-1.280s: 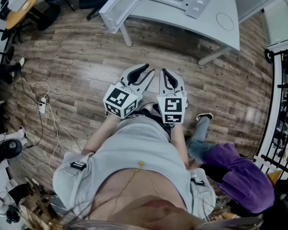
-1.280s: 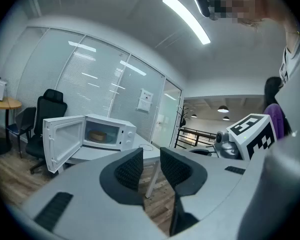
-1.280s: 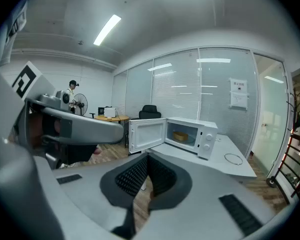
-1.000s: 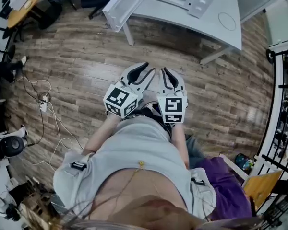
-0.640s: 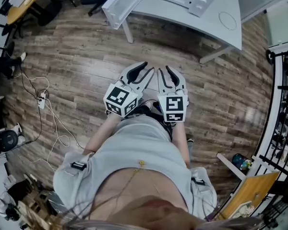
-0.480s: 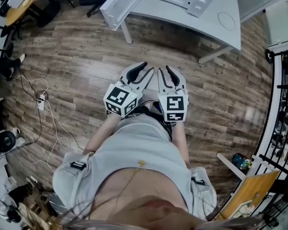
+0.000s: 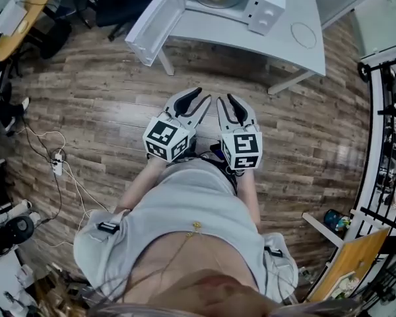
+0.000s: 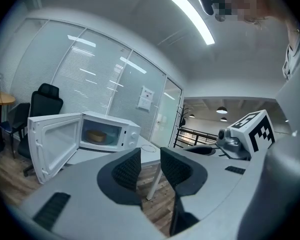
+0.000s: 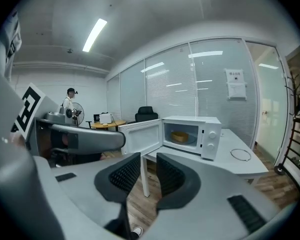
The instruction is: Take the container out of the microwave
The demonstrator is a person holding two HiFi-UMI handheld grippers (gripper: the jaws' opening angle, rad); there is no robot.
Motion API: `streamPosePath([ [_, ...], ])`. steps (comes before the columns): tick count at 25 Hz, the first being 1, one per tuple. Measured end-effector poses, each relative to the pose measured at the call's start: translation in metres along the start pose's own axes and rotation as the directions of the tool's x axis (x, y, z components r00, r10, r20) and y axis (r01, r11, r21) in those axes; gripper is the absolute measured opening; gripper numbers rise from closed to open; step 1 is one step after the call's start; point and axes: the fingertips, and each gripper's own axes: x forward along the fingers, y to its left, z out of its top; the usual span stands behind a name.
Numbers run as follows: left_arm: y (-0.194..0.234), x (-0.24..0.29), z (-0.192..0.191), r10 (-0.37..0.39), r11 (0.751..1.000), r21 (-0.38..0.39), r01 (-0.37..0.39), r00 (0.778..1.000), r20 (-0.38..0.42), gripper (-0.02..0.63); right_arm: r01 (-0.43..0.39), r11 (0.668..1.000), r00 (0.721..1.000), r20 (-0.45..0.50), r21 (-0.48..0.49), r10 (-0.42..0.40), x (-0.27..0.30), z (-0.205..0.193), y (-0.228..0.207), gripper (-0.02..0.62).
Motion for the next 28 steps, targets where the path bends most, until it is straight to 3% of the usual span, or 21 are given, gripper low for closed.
streamPosePath([
  [11, 0.055, 0.040, 0.016, -0.047, 0.999, -0.008, 0.047, 0.999, -0.023, 0.124, 0.025, 1.000, 1.000, -0.019, 0.014, -0.025, 0.071, 0.018, -0.022, 0.107],
  [28, 0.122, 0.052, 0.031, -0.060, 0.998, -0.013, 0.059, 0.998, -0.019, 0.124, 0.040, 0.999, 0.999, -0.022, 0.029, -0.039, 0.133, 0.036, -0.009, 0.107],
])
